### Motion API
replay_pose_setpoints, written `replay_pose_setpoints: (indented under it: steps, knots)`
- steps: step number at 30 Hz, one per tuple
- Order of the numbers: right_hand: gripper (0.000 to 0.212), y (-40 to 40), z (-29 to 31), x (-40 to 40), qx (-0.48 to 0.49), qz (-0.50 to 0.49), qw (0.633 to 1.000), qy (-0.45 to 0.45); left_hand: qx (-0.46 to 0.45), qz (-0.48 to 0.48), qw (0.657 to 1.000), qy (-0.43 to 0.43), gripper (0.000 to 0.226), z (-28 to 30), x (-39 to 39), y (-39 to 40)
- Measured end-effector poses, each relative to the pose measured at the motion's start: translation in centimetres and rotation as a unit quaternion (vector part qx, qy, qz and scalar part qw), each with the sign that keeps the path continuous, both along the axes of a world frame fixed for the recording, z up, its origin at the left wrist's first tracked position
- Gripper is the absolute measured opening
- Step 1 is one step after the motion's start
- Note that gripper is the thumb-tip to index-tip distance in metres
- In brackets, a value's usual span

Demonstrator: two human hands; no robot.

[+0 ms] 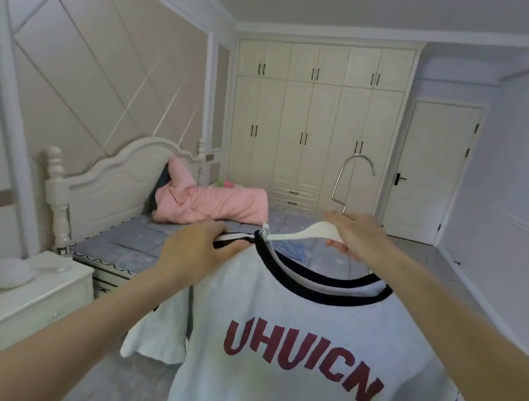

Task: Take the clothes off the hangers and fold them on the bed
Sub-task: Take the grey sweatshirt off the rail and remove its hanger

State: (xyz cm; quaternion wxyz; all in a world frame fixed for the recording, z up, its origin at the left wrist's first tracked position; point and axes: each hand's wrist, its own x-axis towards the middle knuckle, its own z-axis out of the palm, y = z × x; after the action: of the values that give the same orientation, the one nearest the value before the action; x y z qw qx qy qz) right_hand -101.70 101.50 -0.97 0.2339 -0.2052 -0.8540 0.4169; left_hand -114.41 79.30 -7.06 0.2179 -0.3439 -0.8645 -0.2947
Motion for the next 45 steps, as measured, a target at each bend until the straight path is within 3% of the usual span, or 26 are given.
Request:
replay_pose_setpoints:
  steps: [4, 9, 14, 20, 25, 30, 38, 45]
  knots:
    - [0.056, 3.4, -0.3, -7.7, 0.043, -0.036, 0.998, -0.001, -0.017, 0.004, 1.000, 0.024, 0.048, -0.5, -7.6, 3.1]
    - [0.057, 8.3, 0.2, -17.7, 0.047, -0.062, 0.997, 0.024, -0.005, -0.021, 0.998, 0.062, 0.070, -0.1, -18.5, 7.4]
    - [0.055, 12.5, 1.6, -25.9, 0.062, -0.075, 0.995, 0.036, 0.000, -0.049, 0.995, 0.091, 0.061, 0.6, -27.4, 11.3]
    - [0.055, 17.5, 1.2, -35.1, 0.066, -0.083, 0.994, 0.035, -0.015, -0.053, 0.996, 0.066, 0.063, -0.1, -36.6, 14.2]
    - [0.055, 22.4, -0.8, -45.0, 0.030, -0.079, 0.996, 0.041, -0.041, -0.013, 0.997, 0.060, 0.054, -0.9, -45.6, 16.3]
    - [0.052, 29.0, -3.8, -56.3, -0.035, -0.082, 0.995, 0.036, -0.059, 0.011, 0.993, 0.103, 0.079, -1.1, -55.4, 21.3]
    - [0.045, 36.4, -6.9, -73.1, -0.145, -0.075, 0.985, 0.045, -0.067, 0.070, 0.988, 0.124, 0.043, 0.0, -69.1, 27.8]
    - [0.040, 38.3, -8.6, -83.5, -0.163, -0.057, 0.985, -0.005, -0.054, 0.061, 0.993, 0.086, 0.051, -2.4, -79.9, 29.6]
